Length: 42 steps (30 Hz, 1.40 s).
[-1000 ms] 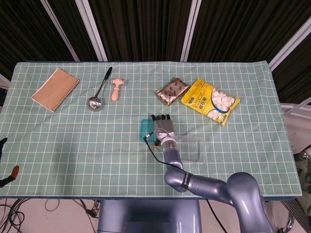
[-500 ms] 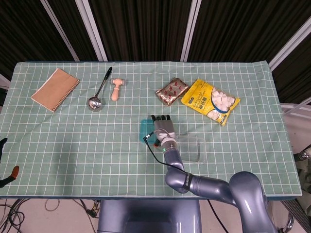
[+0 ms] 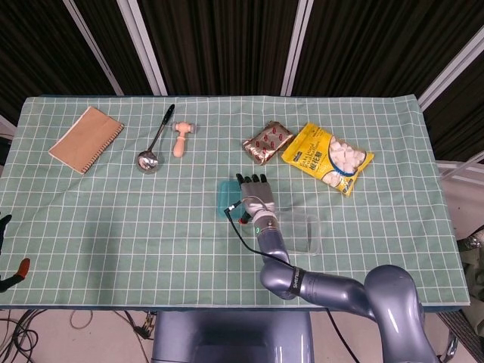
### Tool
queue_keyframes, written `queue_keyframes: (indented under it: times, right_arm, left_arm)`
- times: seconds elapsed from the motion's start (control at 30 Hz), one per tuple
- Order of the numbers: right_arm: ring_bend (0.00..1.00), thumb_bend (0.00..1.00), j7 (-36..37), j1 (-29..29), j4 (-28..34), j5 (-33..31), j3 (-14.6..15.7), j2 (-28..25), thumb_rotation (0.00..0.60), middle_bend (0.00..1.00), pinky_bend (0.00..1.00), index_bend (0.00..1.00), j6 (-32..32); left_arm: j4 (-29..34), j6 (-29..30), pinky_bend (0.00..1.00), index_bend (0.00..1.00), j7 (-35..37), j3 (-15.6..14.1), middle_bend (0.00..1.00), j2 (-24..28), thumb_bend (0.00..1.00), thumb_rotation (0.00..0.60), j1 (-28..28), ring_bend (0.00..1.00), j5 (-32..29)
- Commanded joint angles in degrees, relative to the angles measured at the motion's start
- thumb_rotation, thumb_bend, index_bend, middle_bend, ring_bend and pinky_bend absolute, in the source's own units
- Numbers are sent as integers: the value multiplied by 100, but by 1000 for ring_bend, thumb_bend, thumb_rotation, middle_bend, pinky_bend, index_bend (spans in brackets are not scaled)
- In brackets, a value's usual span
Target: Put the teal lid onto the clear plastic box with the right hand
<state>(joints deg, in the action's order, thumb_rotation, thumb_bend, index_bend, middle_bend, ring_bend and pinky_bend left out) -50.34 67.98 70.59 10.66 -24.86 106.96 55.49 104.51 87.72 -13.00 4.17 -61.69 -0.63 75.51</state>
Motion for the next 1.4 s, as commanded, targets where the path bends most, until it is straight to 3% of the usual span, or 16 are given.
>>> queue_keyframes:
  times: [0.03,0.73,1.17,1.4]
  right_arm:
    - [91,211,-16,-28,264,-26,-51,-187,600,483,0,0,147]
    - [91,211,-373,-129,2054,-387,-180,-1461,600,485,0,0,1032]
    - [95,211,-497,-638,3754,-645,77,-2838,600,488,0,0,1691]
    - [96,211,-275,-961,4333,-479,350,-3245,600,488,0,0,1872]
  left_arm:
    - [-3,9,0,77,0,-1,0,-3,321,600,3,0,7]
    - [-16,55,0,77,40,-7,0,2,321,600,16,0,95]
    - [-52,90,0,77,-44,-2,0,-39,321,600,18,0,110]
    - [-72,90,0,77,-59,-1,0,-48,321,600,11,0,127]
